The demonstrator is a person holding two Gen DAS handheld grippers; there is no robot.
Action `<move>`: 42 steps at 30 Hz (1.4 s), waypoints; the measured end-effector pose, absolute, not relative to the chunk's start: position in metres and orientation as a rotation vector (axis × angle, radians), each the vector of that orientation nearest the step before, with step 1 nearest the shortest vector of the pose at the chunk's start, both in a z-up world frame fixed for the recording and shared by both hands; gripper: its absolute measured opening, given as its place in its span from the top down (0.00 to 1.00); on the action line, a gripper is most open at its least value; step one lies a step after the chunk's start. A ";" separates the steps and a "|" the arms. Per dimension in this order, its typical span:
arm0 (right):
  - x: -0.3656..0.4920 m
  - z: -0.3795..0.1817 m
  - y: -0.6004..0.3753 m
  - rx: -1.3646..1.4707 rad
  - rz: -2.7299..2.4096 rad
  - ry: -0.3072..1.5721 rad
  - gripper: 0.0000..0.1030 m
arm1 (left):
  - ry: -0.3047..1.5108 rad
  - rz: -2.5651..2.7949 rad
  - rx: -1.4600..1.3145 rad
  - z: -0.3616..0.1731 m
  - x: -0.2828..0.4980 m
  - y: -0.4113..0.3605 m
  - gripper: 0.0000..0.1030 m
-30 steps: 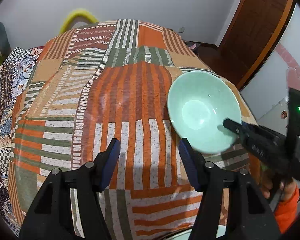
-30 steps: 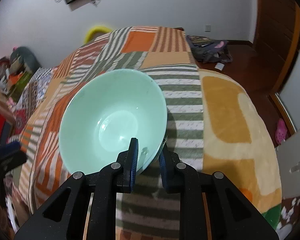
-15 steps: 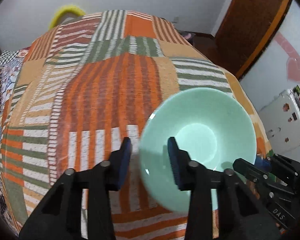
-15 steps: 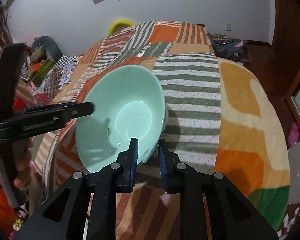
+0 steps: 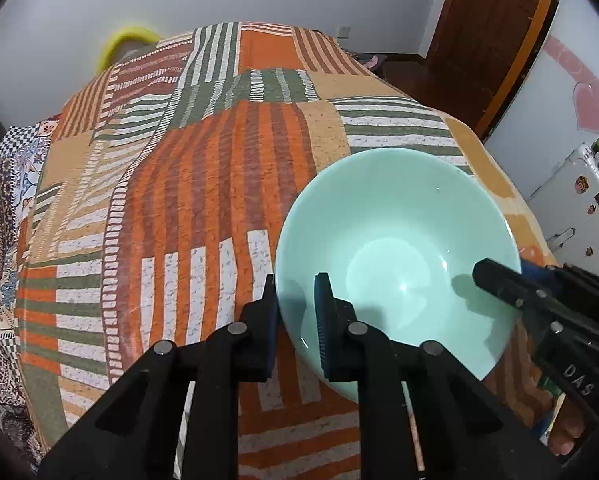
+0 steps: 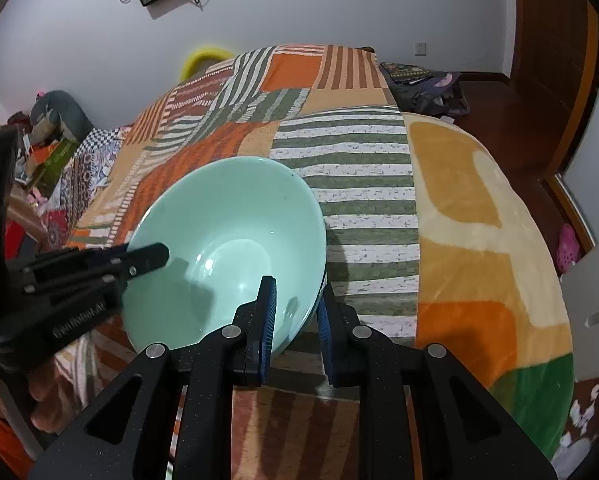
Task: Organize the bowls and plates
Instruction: 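Lift the mint green bowl and carry it over the bowl stack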
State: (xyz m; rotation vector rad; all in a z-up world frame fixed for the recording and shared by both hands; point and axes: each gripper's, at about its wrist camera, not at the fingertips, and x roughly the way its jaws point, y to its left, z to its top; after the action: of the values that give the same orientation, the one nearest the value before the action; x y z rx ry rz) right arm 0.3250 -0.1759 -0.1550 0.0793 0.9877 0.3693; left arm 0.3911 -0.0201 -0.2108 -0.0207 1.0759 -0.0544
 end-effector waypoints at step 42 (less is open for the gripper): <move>0.194 -0.074 -0.105 0.060 0.552 0.774 0.82 | 0.814 -0.023 -0.180 -0.085 0.150 0.067 0.85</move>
State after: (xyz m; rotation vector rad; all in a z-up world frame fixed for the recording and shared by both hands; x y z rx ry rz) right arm 0.1943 -0.1048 -0.0735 0.0603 0.7744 0.5521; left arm 0.1504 0.0670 -0.0848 -0.1804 0.8141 -0.0226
